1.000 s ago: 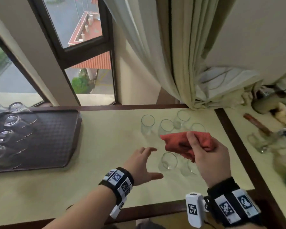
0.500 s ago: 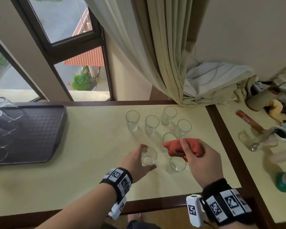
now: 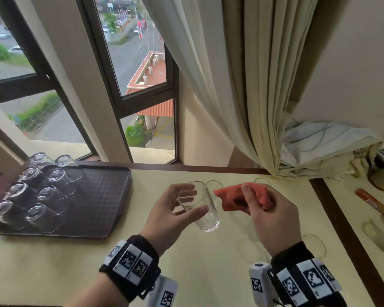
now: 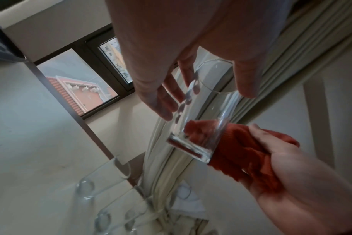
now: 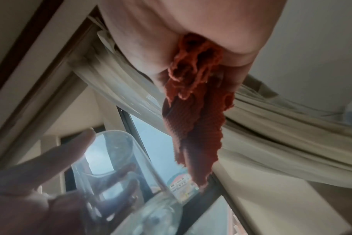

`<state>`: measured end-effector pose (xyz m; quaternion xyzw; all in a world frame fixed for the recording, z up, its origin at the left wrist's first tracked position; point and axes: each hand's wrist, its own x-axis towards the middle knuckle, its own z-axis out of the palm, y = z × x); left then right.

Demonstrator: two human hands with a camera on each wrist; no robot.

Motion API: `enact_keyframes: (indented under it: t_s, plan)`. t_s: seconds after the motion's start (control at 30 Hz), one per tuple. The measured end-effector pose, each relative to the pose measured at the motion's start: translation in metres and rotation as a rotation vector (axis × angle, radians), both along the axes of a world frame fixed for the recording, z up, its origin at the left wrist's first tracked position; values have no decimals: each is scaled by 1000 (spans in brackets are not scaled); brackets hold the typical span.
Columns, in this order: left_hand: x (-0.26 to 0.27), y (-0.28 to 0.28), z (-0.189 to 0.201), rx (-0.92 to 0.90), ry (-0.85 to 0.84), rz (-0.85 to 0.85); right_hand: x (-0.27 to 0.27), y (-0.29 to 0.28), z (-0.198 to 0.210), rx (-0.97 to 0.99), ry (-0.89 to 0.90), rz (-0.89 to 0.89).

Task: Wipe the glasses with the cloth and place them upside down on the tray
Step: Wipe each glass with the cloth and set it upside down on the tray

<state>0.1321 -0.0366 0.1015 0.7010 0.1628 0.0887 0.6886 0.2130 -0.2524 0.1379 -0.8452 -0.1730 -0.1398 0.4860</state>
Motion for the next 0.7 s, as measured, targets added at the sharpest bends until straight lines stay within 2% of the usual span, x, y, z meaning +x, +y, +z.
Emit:
enact_keyframes:
  t_s: [0.07, 0.17, 0.23, 0.3, 0.4, 0.57, 0.7]
  plan:
    - [2, 11, 12, -88, -21, 20, 6, 26, 15, 64, 23, -80]
    - [6, 21, 32, -322, -67, 17, 9, 63, 42, 156, -136, -131]
    - [9, 24, 49, -470, -109, -3, 6, 87, 58, 264, -158, -22]
    - [13, 25, 69, -566, -152, -12, -4, 107, 72, 307, -111, 199]
    - [17, 28, 102, -649, -220, 14, -16, 125, 78, 146, -259, 440]
    - [16, 42, 144, -664, -293, 21, -22, 132, 77, -115, -586, 471]
    - [16, 59, 172, -591, -283, 40, -28, 128, 63, -140, -661, 504]
